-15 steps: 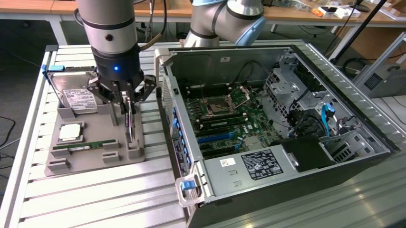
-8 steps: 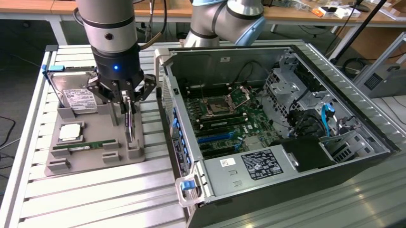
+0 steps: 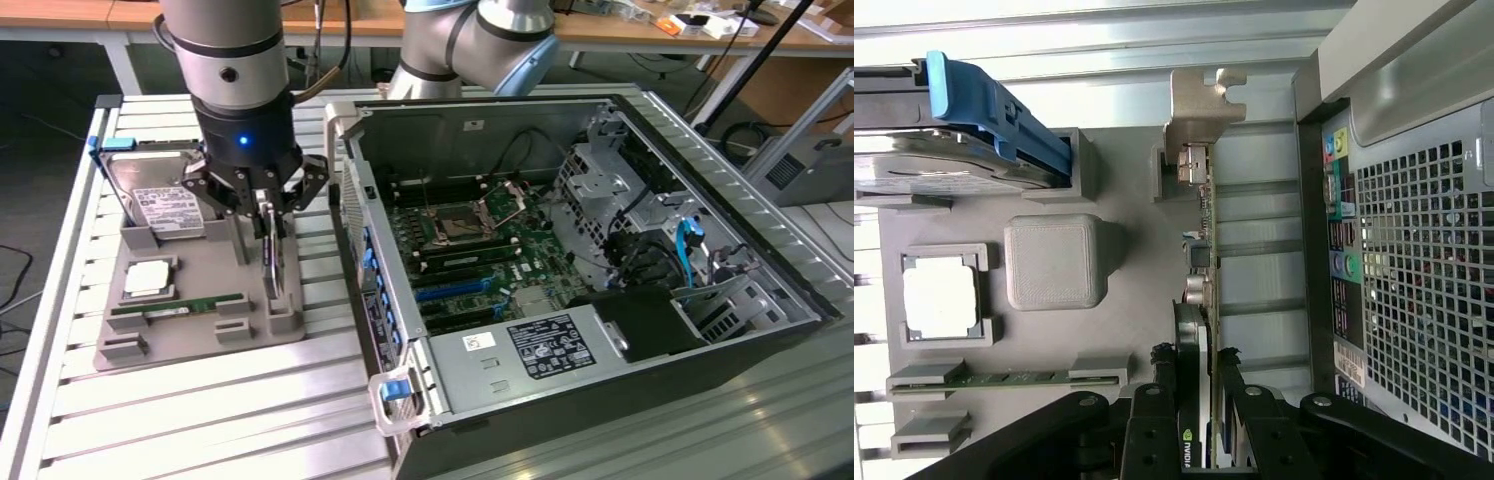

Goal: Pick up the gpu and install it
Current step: 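Pick up the gpu and move the gpu toward the slot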

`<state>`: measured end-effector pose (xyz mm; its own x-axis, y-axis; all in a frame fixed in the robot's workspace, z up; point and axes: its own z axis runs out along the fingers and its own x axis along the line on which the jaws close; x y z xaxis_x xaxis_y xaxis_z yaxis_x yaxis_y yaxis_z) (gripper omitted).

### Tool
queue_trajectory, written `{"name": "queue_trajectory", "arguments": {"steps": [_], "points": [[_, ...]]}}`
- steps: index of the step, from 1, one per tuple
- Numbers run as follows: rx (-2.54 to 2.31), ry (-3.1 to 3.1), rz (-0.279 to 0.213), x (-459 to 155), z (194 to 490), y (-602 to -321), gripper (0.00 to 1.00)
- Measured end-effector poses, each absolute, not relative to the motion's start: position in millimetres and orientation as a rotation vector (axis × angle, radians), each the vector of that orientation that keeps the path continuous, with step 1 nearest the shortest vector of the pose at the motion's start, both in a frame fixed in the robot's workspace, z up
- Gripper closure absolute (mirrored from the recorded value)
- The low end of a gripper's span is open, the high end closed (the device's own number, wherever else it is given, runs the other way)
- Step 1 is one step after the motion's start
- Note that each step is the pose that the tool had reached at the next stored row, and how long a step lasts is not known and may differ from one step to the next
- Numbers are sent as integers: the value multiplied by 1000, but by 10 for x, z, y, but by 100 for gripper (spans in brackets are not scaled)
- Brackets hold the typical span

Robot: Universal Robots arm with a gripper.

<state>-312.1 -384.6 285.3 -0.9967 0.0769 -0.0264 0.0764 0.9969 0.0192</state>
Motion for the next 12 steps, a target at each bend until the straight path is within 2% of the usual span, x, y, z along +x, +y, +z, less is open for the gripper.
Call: {"name": "queue_trajectory", "arguments": {"steps": [12], "points": [[119,3112,28,-3121,2896,-3846,73]]}}
